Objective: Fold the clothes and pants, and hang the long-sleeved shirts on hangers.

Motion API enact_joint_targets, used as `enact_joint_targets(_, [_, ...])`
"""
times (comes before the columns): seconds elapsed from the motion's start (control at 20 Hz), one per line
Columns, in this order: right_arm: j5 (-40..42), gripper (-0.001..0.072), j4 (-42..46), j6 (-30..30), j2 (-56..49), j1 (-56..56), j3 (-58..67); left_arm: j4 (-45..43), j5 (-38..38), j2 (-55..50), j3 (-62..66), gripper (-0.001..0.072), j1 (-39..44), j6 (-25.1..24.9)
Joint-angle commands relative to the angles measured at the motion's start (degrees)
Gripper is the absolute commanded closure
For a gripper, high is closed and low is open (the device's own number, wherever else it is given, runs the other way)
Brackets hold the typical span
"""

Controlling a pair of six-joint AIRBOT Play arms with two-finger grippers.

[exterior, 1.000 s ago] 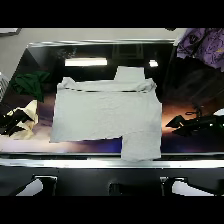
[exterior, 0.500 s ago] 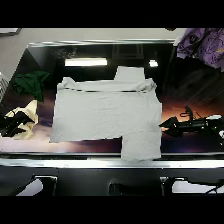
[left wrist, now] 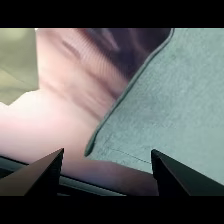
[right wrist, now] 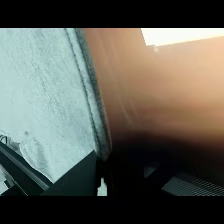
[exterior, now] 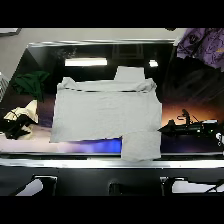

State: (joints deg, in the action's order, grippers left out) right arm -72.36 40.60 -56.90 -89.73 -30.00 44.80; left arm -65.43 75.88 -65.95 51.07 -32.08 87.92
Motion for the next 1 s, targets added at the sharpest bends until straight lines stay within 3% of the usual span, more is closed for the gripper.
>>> enact_joint_targets(0.0, [0.2,0.0681,-2.5,1.0,1.1,0.0,-0.2,12.1,-2.3,0.1,-9.4,0.0091,-3.3,-13.4])
enact_joint_targets(0.25, [0.5,0.0681,-2.5,0.1,3.9,0.0,-0.2,13.0,-7.2,0.0,-17.4,0.0091,-3.4,-17.6])
enact_joint_targets(0.6, [-0.2,0.0681,-2.5,-1.2,4.3,0.0,-0.2,13.0,-7.9,-5.0,-17.6,0.0091,-2.8,-18.1])
enact_joint_targets(0.85, [-1.2,0.0681,-2.5,-1.2,4.3,0.0,-0.2,13.0,-11.1,-8.5,-17.6,0.0117,2.1,-17.9])
enact_joint_targets(0.9, [-1.2,0.0681,-2.4,-1.2,4.6,0.0,-0.2,13.2,-11.3,-9.0,-17.4,0.0324,2.9,-18.0])
enact_joint_targets(0.95, [-0.9,0.0682,-2.4,-1.2,5.2,0.0,-0.2,13.7,-11.3,-9.2,-17.4,0.0577,3.3,-18.1])
